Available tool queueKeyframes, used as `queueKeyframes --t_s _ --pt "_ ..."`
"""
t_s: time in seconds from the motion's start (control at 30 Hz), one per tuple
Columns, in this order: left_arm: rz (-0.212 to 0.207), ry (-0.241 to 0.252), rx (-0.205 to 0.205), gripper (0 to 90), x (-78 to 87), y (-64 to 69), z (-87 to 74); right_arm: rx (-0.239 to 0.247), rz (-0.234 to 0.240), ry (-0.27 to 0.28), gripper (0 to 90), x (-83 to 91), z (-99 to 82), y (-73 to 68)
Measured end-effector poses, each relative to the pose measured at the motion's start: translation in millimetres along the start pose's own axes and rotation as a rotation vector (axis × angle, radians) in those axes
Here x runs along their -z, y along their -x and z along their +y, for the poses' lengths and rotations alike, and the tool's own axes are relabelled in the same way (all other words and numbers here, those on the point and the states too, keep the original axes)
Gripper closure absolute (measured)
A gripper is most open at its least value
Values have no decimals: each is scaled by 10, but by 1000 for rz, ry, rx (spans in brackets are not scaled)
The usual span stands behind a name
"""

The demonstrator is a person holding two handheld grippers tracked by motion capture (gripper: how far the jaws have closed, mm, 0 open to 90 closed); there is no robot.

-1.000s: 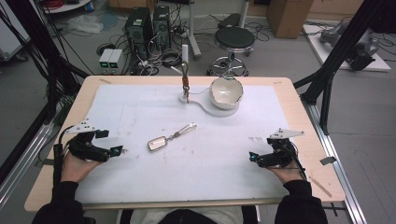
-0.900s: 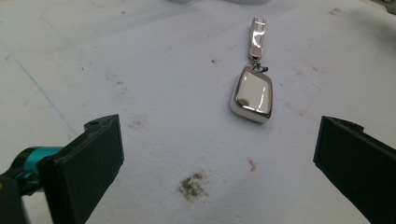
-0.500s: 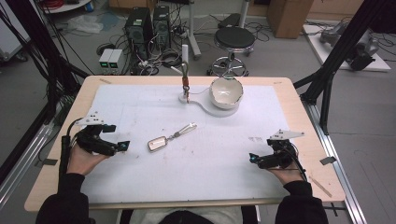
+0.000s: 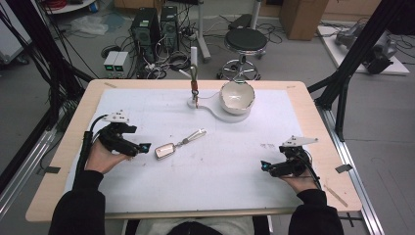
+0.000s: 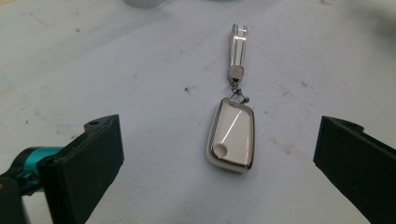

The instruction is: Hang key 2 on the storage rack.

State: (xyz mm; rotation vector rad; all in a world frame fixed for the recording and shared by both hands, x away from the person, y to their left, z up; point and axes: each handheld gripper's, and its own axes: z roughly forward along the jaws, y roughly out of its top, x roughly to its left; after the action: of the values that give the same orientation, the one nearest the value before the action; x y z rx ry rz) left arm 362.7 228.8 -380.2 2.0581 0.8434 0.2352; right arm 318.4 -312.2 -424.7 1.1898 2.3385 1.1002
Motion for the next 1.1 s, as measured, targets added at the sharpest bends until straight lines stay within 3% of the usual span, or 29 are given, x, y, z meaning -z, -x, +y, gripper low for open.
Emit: queueKeyframes --t_s 0.43,0.7,1.1 --pt "-32 -62 -12 21 -317 3 239 2 21 16 6 20 23 7" --pt "-42 -103 -27 21 -528 29 440 -21 21 40 6 65 21 41" --pt "-79 -122 -56 21 -838 130 694 -28 26 43 6 79 18 64"
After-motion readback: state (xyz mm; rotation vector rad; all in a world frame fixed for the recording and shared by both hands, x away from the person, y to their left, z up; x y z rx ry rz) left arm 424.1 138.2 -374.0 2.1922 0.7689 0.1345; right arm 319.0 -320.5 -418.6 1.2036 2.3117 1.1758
